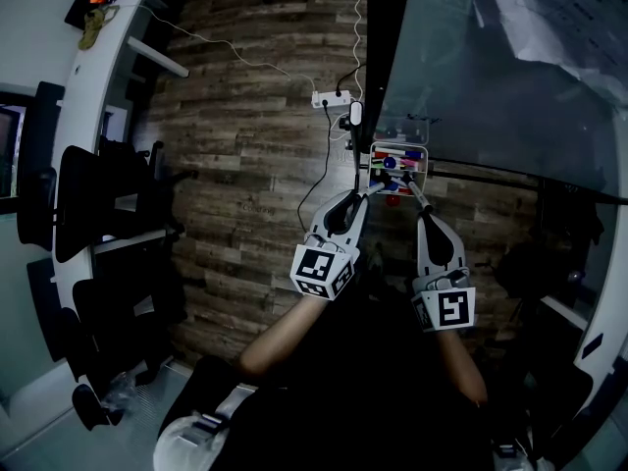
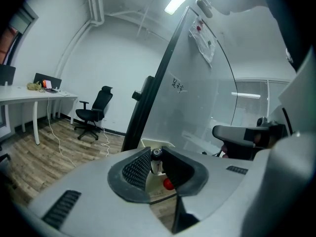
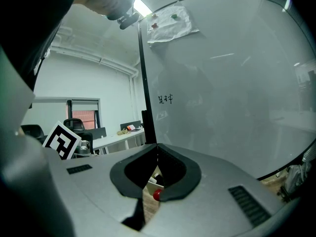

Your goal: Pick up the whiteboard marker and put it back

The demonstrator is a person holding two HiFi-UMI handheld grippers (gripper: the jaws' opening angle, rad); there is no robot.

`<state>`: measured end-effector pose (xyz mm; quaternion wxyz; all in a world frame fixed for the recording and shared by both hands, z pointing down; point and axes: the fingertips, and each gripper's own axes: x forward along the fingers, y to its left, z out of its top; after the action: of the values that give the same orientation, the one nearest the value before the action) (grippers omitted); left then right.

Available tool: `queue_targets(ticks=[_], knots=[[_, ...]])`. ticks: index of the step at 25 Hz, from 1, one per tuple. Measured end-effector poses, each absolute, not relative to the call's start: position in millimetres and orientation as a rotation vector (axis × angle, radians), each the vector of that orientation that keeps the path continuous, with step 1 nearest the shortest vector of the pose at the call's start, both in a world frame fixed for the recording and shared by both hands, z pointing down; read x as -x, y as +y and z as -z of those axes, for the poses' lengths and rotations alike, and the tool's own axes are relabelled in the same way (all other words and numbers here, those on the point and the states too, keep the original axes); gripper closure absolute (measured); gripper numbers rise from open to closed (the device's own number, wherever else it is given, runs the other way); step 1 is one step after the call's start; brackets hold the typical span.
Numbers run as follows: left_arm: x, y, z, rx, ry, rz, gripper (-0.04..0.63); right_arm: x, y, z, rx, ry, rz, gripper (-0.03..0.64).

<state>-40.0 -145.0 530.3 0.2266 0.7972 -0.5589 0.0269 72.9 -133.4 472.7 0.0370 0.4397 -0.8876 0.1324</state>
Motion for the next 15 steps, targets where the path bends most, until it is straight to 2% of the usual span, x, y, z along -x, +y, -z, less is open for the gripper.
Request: queue_targets(ticks=[15], knots=[[38, -141, -520, -2.232, -1.577, -0.043, 0.520, -82, -127, -468, -1.376, -2.720, -0.392, 0.603]])
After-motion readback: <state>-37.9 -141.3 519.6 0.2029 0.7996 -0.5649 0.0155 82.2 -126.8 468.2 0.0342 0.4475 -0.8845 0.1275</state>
